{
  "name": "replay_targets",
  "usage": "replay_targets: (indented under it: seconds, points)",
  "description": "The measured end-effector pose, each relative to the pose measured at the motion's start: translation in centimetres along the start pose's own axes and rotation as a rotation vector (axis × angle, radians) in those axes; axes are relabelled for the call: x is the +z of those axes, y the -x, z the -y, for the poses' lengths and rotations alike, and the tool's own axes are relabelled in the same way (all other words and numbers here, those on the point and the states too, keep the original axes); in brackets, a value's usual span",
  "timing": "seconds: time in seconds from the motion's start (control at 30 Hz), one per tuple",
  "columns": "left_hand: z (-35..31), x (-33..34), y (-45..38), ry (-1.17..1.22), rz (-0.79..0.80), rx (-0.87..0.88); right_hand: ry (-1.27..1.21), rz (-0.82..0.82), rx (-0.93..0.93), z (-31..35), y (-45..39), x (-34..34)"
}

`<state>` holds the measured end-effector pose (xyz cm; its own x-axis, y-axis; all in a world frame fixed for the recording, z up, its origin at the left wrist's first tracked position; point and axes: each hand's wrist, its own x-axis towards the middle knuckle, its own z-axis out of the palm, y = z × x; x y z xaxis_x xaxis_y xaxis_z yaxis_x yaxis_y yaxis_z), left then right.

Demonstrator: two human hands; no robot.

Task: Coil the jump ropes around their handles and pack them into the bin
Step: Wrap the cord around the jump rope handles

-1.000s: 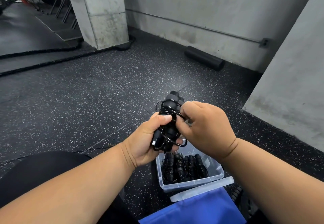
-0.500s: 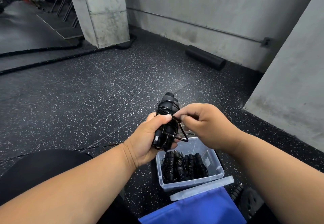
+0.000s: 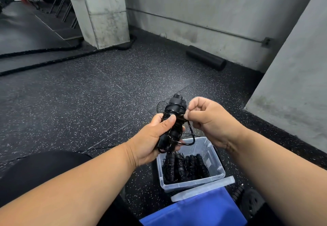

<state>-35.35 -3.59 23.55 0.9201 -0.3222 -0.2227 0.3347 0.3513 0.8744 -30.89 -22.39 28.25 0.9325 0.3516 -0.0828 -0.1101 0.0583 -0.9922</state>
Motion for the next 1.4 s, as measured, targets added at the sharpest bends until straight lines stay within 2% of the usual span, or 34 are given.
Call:
replay_targets:
  seconds: [0.1, 0.2, 0.27, 0.47, 0.57, 0.67, 0.73, 0.83, 1.0, 1.27, 1.4]
  points:
    - [0.2, 0.0, 0.0, -0.046, 0.012, -0.030, 0.218, 0.012, -0.150, 0.5, 0.3, -0.3]
    - [0.7, 0.0, 0.0, -0.075, 0.022, -0.098, 0.920, 0.034, -0.496, 1.3, 0.6, -0.8]
    - [0.8, -0.3, -0.1, -0.066, 0.037, -0.122, 1.224, 0.067, -0.718, 1.2, 0.5, -1.0]
    - [0.4, -0.3, -0.3, -0.123, 0.059, -0.151, 1.537, 0.027, -1.045, 0.9, -1.3, -3.1]
    - [-0.5, -0.6, -0.2, -0.180, 0.059, -0.177, 1.620, -0.005, -1.100, 1.4, -1.5, -4.2]
    - [-0.1, -0.8, -0.3, -0.245, 0.011, -0.232, 1.625, -0.031, -0.990, 1.5, -2.0, -5.2]
    - [0.4, -1.0, -0.4, -0.223, -0.028, -0.232, 1.550, -0.042, -0.762, 0.4, -1.9, -5.0]
    - [0.9, -1.4, -0.5, -0.205, -0.039, -0.243, 1.200, -0.119, -0.382, -1.7, -1.9, -4.9]
    - [0.9, -1.3, -0.4, -0.185, 0.016, -0.291, 0.664, -0.106, -0.169, -2.6, -2.4, -5.2]
    - [1.9, -0.7, -1.5, -0.045, -0.083, -0.298, 0.197, -0.050, 0.212, -5.4, -3.0, -3.6]
    - [2.5, -0.2, -2.5, 0.017, -0.024, -0.336, 0.086, 0.060, 0.317, -7.4, -3.7, -4.1]
